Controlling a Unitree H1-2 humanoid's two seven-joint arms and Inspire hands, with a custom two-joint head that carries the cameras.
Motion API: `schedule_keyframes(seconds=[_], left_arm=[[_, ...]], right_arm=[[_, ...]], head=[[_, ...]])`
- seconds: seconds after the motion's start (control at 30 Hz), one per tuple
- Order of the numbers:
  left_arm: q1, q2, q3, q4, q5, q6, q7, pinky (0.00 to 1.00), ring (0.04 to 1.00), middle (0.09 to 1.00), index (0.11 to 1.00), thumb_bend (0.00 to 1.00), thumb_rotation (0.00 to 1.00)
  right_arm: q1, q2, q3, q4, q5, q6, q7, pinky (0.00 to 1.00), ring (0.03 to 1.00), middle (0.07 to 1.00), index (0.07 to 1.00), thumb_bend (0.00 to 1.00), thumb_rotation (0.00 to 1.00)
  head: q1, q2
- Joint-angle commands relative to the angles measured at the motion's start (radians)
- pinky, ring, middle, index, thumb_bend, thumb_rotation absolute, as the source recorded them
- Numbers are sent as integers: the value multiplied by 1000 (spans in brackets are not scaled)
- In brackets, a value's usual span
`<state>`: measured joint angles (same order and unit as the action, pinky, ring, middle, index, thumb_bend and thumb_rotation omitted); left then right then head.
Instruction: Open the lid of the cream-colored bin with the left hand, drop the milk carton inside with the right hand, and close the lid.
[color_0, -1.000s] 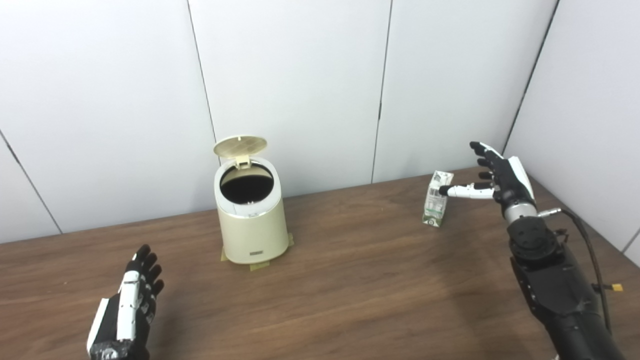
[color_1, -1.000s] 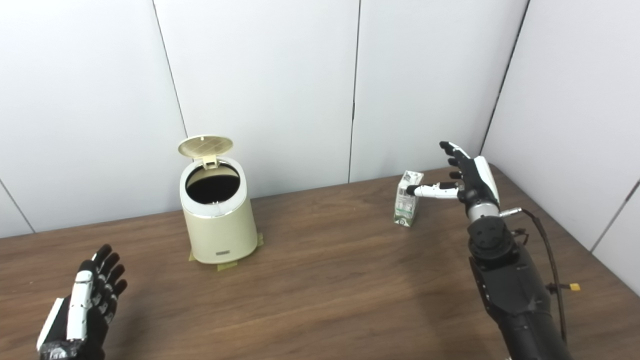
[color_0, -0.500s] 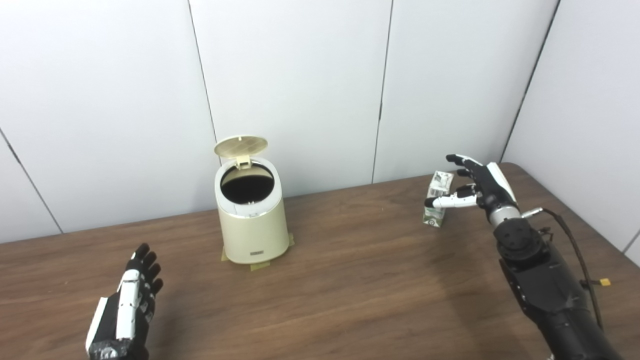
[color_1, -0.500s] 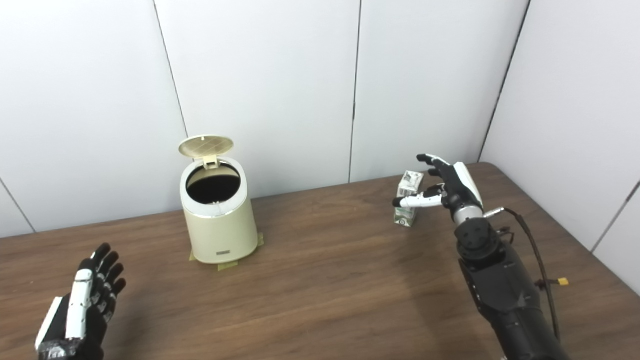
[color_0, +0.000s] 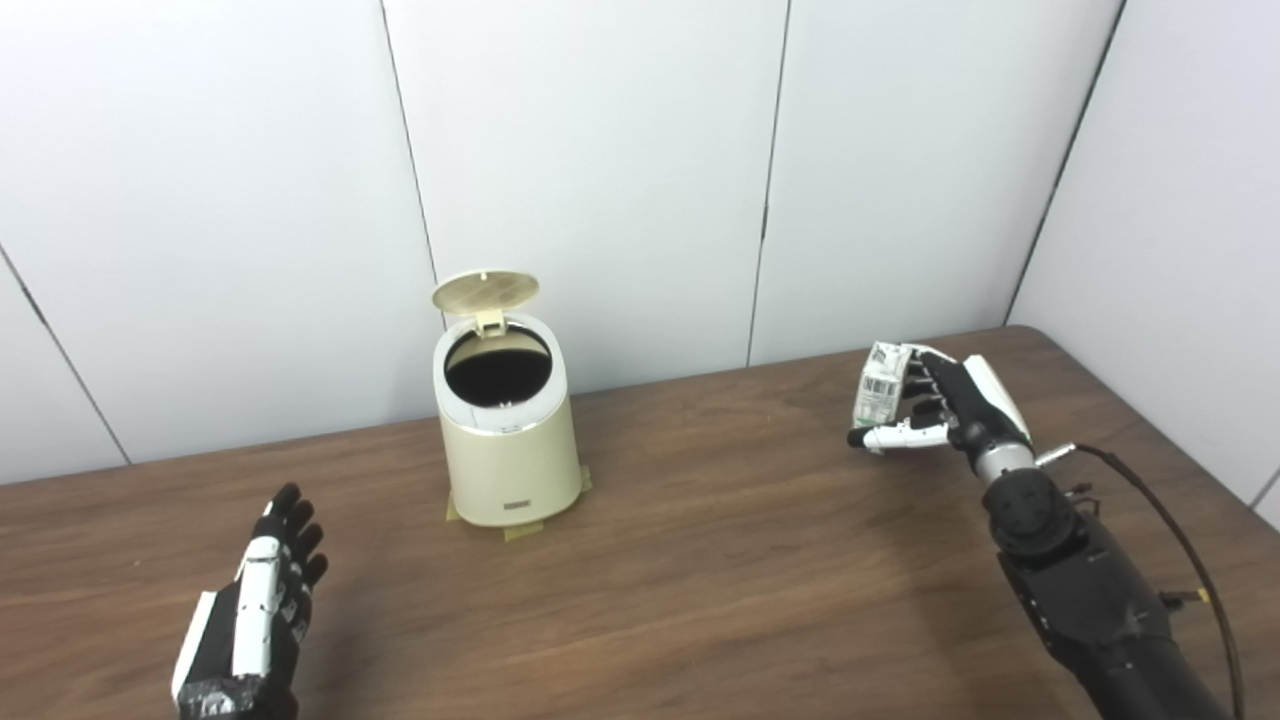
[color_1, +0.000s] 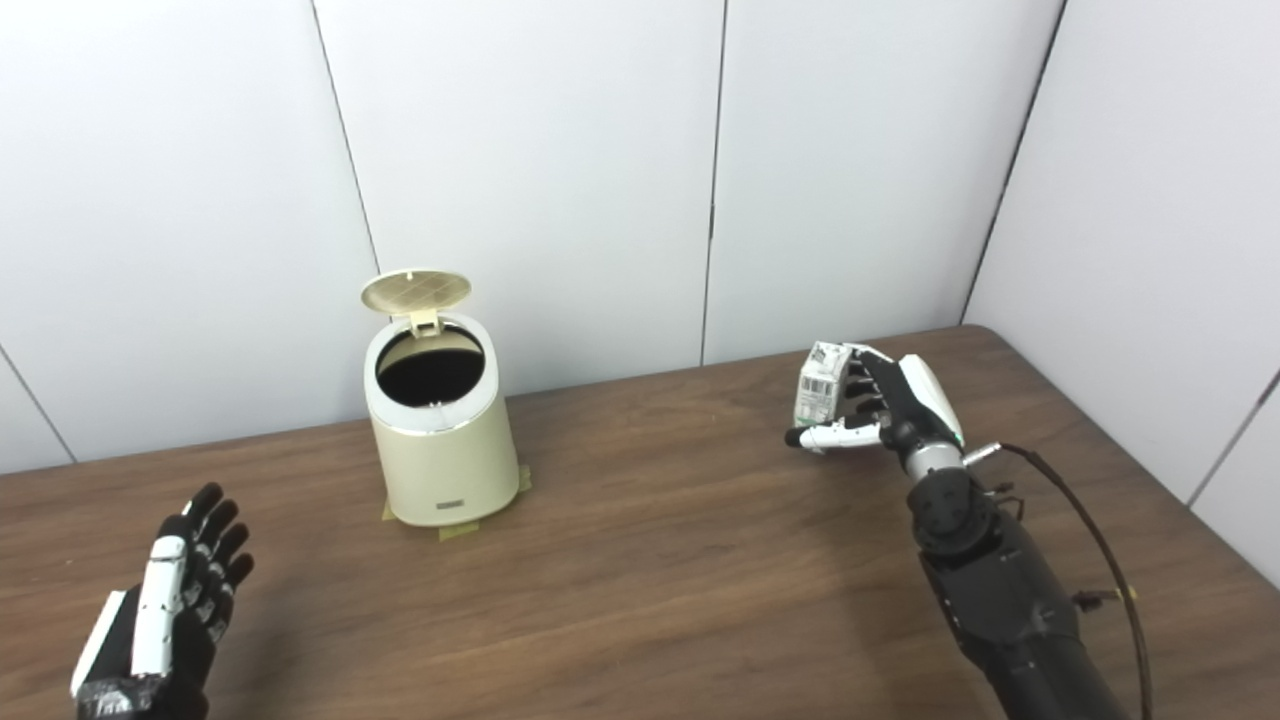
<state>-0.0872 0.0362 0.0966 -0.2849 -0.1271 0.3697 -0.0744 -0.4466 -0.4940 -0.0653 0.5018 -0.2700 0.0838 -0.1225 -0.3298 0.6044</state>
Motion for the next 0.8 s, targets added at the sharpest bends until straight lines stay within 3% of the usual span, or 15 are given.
schedule_keyframes(seconds=[0.0, 0.13, 0.2, 0.33, 0.37, 0.4, 0.43, 0.47, 0.53, 0.6, 0.77], left_arm=[[-33, 8, -5, -31, -8, -20, 1, 1000, 997, 997, 1000, 409, 916], [-28, 29, -27, -36, -10, -1, -26, 1000, 1000, 1000, 1000, 401, 934], [-26, 39, -38, -41, -14, 10, -39, 1000, 1000, 1000, 1000, 396, 961], [-20, 45, -46, -49, -32, 20, -48, 1000, 1000, 1000, 1000, 373, 968], [-18, 48, -51, -51, -30, 23, -50, 1000, 1000, 1000, 1000, 368, 984], [-18, 50, -54, -52, -28, 26, -51, 1000, 1000, 1000, 1000, 364, 994], [-17, 58, -61, -53, -33, 32, -62, 1000, 1000, 1000, 1000, 363, 997], [-16, 63, -65, -51, -38, 35, -70, 1000, 1000, 1000, 1000, 371, 982], [-12, 78, -80, -52, -50, 44, -96, 1000, 1000, 1000, 1000, 375, 972], [-8, 91, -97, -58, -54, 52, -116, 1000, 1000, 1000, 1000, 386, 980], [-5, 110, -128, -81, -69, 57, -148, 1000, 1000, 1000, 1000, 420, 974]], right_arm=[[-36, -18, -15, -19, 2, -58, -32, 675, 723, 728, 791, 1000, 142], [-45, -13, -25, 17, 13, -107, -50, 609, 644, 665, 777, 995, 152], [-49, -6, -33, 19, 18, -115, -66, 472, 523, 571, 750, 998, 125], [-53, 13, -60, 26, 45, -153, -91, 316, 380, 474, 726, 972, 57], [-52, 16, -60, 25, 39, -160, -100, 335, 389, 476, 721, 779, 29], [-51, 17, -59, 24, 35, -165, -107, 432, 433, 477, 705, 658, 11], [-51, 18, -54, 29, 28, -181, -117, 465, 447, 478, 700, 617, 5], [-52, 19, -51, 36, 23, -193, -124, 561, 475, 478, 672, 591, 2], [-51, 22, -39, 35, 5, -213, -137, 598, 488, 478, 649, 578, 0], [-51, 25, -29, 30, -6, -227, -142, 482, 459, 479, 610, 574, 0], [-36, 53, -30, -30, -40, -185, -177, 396, 434, 444, 541, 527, 1]], head=[[-1, 1], [0, -4], [-1, -4], [1, -6], [3, -8], [3, -8], [3, -8], [5, -11], [10, -12], [19, -11], [28, -12]])
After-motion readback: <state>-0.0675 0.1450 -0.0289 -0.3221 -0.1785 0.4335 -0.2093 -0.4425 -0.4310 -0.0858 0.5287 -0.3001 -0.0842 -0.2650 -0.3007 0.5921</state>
